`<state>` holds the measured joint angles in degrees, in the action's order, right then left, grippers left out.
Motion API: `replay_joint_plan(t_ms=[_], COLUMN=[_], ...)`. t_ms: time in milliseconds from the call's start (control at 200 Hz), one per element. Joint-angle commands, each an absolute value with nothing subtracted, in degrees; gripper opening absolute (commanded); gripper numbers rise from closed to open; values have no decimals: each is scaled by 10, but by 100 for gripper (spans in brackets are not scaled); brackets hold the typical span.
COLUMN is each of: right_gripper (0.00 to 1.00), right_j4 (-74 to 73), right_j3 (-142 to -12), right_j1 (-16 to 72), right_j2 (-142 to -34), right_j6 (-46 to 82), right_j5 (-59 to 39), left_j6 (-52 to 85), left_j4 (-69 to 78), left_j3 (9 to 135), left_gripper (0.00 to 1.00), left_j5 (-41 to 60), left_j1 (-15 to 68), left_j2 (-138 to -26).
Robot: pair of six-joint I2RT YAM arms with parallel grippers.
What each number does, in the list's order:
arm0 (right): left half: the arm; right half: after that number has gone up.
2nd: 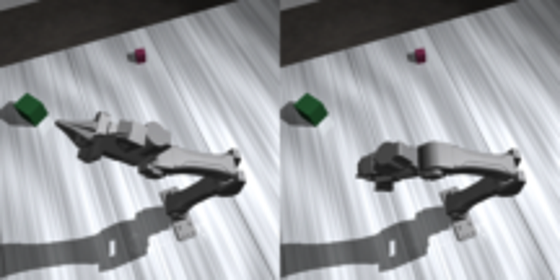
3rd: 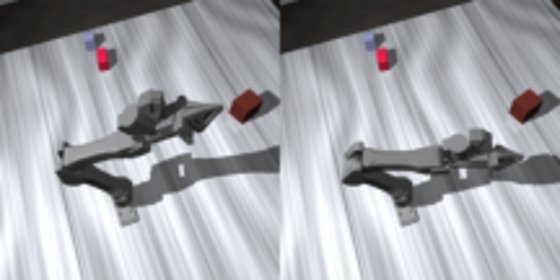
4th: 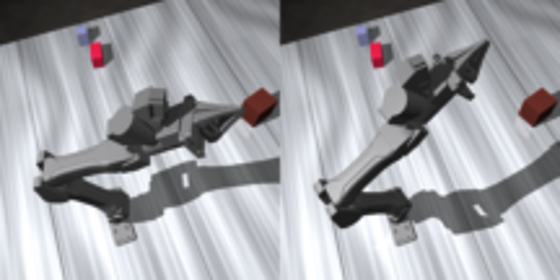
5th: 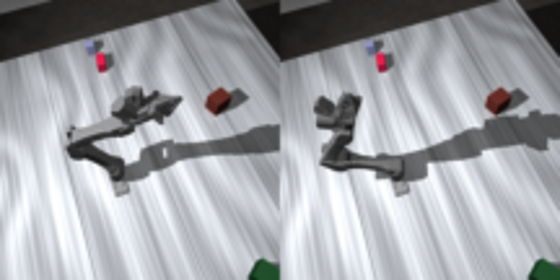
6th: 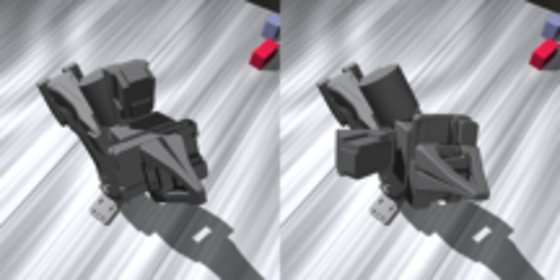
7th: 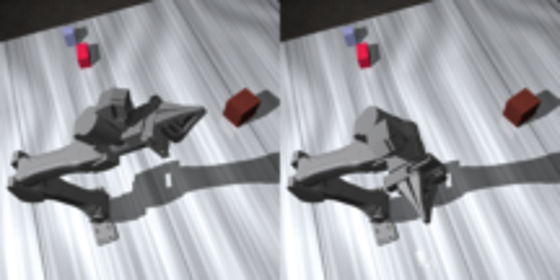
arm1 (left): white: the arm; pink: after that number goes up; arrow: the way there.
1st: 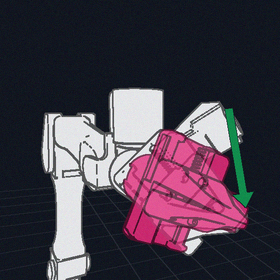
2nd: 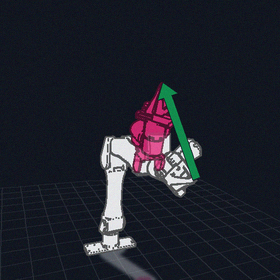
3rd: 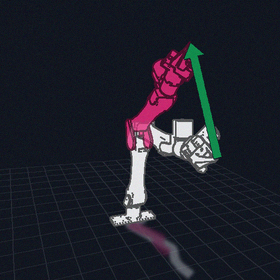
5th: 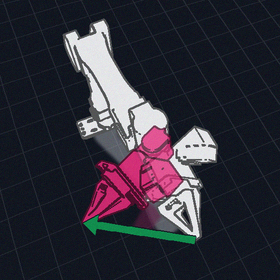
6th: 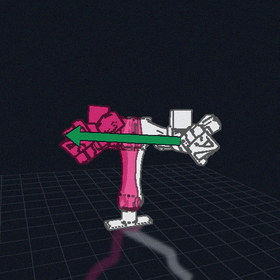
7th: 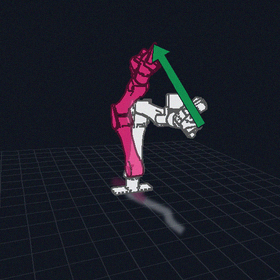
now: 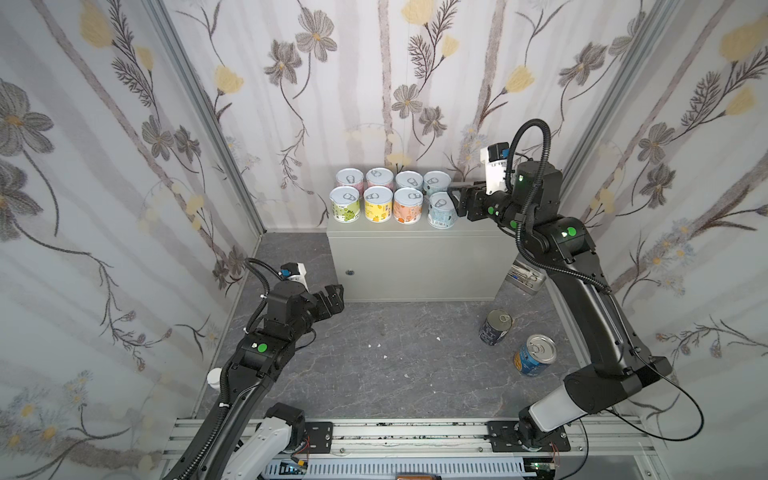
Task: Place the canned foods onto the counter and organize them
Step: 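Lower the can in front of the teal cans and open the right gripper, then draw the open right gripper back and down toward the floor cans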
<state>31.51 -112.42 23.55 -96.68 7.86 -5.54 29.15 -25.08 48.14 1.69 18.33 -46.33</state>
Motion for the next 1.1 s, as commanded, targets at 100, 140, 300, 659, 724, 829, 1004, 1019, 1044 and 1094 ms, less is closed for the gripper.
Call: replay_joint_plan(t_ms=[100, 140, 300, 659, 724, 829, 1004, 1019, 1044, 1094], right_gripper=[63, 62, 58, 55, 55, 55, 55, 55, 55, 55], right_j4=[251, 244, 227, 200, 197, 194, 191, 191, 192, 190], right_j3=[-1010, -989, -947, -927, -931, -940, -957, -958, -958, -960], right_j1=[225, 224, 223, 223, 223, 223, 224, 224, 224, 224], right_j2=[-897, -888, -881, -910, -933, -944, -963, -965, -966, -967], right_j6=[82, 83, 91, 105, 106, 109, 112, 111, 112, 113], right_j5=[-53, -57, -67, -91, -94, -100, -109, -110, -111, -112], left_j6=[299, 299, 302, 304, 303, 302, 302, 302, 301, 301], left_j4=[-243, -242, -243, -242, -243, -243, -242, -243, -243, -243], left_j3=[485, 484, 482, 474, 474, 473, 473, 472, 472, 472], left_gripper=[100, 100, 100, 100, 100, 100, 100, 100, 100, 100], left_j5=[20, 20, 20, 16, 15, 14, 12, 12, 12, 12], left_j1=[183, 183, 183, 183, 183, 183, 184, 183, 184, 183], left_j2=[-467, -468, -468, -466, -466, -466, -468, -468, -468, -466])
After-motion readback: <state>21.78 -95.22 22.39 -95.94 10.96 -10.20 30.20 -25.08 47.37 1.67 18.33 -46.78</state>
